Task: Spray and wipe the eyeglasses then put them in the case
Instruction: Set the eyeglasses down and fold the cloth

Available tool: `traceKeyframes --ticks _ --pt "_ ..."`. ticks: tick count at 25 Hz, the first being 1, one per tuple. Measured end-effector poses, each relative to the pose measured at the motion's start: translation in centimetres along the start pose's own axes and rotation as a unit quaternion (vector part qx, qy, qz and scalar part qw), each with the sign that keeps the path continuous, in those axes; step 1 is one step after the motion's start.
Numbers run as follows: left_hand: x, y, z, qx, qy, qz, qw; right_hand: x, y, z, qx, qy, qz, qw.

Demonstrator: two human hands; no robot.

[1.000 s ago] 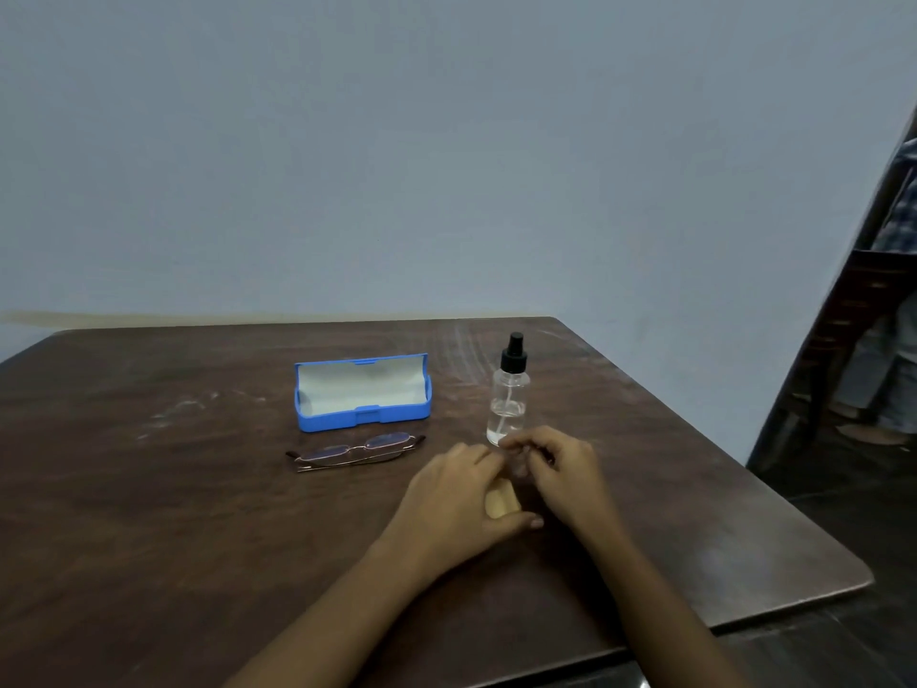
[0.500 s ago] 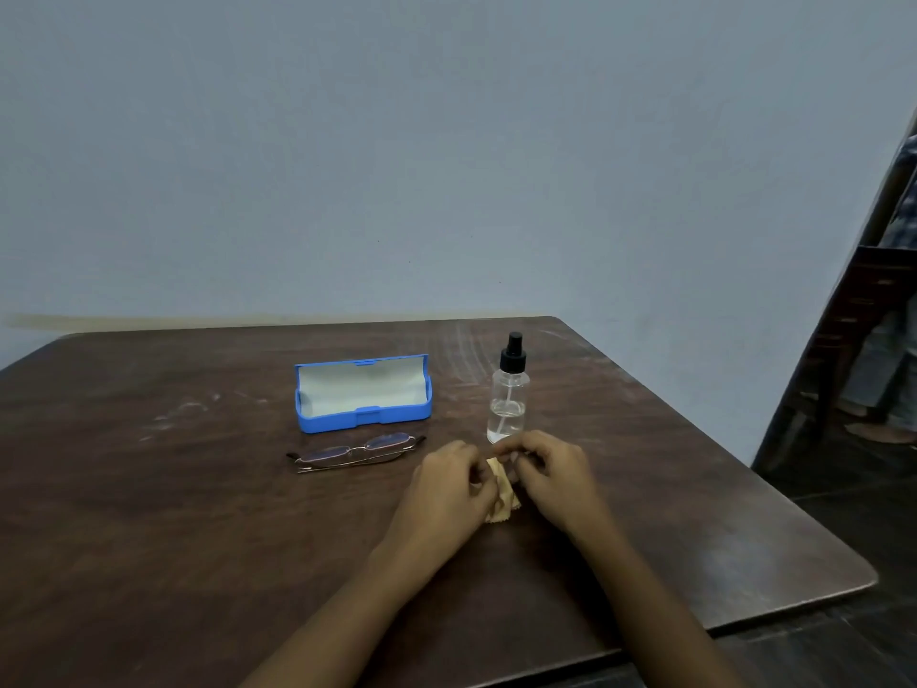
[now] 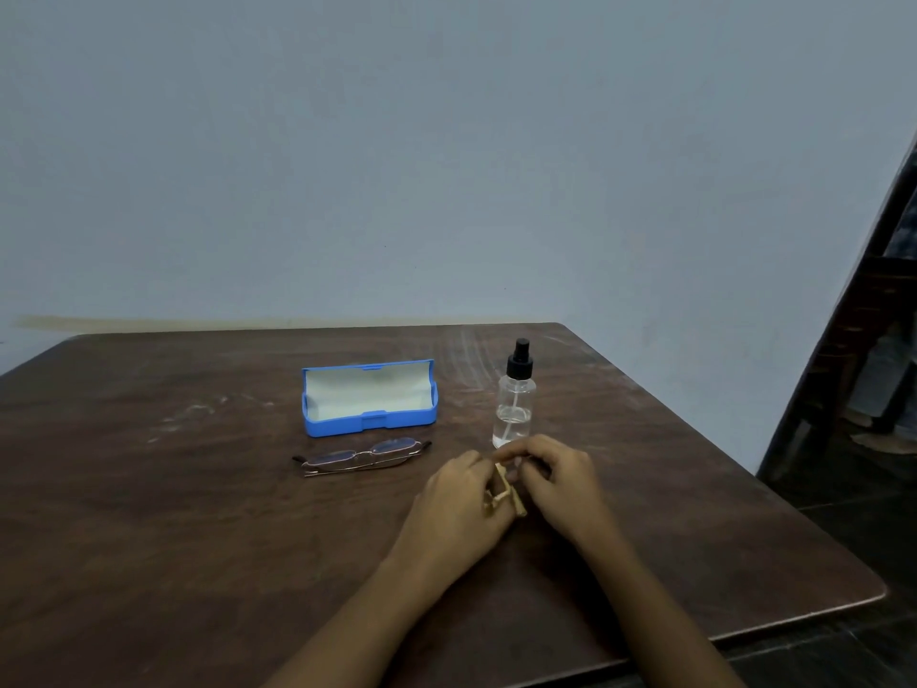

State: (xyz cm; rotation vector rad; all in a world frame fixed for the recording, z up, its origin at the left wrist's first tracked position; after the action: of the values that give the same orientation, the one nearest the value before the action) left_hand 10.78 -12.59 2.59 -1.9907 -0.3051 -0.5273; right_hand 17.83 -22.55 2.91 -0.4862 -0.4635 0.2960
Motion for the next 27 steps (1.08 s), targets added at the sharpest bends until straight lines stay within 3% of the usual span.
traceKeyframes --ticks 5,14,23,27 --pt "0.0 -1.2 1.3 -0.162 -0.077 -0.071 0.981 -0.1 0.0 0.0 0.020 0.012 0.024 0.999" --pt "0.2 -4.0 3.7 -0.414 -0.186 -0.170 0.875 0.7 1.7 0.7 0.018 0.044 0.071 0.996" --pt "-0.2 -9.8 9.8 -0.409 -0.253 -0.245 0.842 3.8 4.5 3.4 0.233 0.105 0.106 0.961" --pt "-0.2 -10.1 13.0 -0.397 -0.302 -0.262 0.826 5.8 6.2 4.5 0.284 0.110 0.084 0.949"
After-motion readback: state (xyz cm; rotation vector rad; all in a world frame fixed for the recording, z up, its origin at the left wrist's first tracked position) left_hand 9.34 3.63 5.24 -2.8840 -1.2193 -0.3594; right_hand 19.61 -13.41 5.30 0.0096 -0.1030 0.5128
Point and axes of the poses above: each hand's wrist, its own x-axis towards the middle knuckle, its own y-axis out of the palm, z = x × y, the point moved 5 cm from there along x, towards the middle knuckle, and after that the axes turned 10 degrees about y, right-handed, at the moved point
